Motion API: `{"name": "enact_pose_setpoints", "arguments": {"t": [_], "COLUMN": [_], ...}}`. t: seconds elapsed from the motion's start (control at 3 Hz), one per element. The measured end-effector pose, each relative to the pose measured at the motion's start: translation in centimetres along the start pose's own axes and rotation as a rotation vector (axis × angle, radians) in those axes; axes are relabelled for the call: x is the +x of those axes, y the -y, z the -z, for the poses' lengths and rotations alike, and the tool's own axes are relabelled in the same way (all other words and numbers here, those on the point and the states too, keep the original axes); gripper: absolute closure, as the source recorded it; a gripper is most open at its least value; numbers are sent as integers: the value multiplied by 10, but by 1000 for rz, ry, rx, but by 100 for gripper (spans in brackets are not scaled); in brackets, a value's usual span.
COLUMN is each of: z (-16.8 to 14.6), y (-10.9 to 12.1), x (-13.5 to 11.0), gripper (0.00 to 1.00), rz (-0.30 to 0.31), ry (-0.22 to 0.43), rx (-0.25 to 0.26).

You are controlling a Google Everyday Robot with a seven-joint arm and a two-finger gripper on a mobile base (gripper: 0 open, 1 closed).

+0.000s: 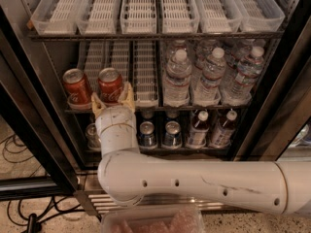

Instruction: Pick coke can from middle shelf of fridge

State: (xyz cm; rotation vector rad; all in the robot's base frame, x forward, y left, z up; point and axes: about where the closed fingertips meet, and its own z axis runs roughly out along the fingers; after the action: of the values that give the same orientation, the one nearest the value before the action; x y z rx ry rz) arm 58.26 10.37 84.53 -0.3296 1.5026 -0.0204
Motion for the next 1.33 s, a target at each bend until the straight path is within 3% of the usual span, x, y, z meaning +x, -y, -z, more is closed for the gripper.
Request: {"name": "enact_pose_setpoints", "arguments": {"t": [0.33,0.67,1.33], "z": [-30,-33,-35], "y": [3,2,1], "x": [14,15,15], "gripper": [40,40,74], "rz": [-3,-6,-14], "ry": [-17,-20,-22], "rx": [32,31,27]}}
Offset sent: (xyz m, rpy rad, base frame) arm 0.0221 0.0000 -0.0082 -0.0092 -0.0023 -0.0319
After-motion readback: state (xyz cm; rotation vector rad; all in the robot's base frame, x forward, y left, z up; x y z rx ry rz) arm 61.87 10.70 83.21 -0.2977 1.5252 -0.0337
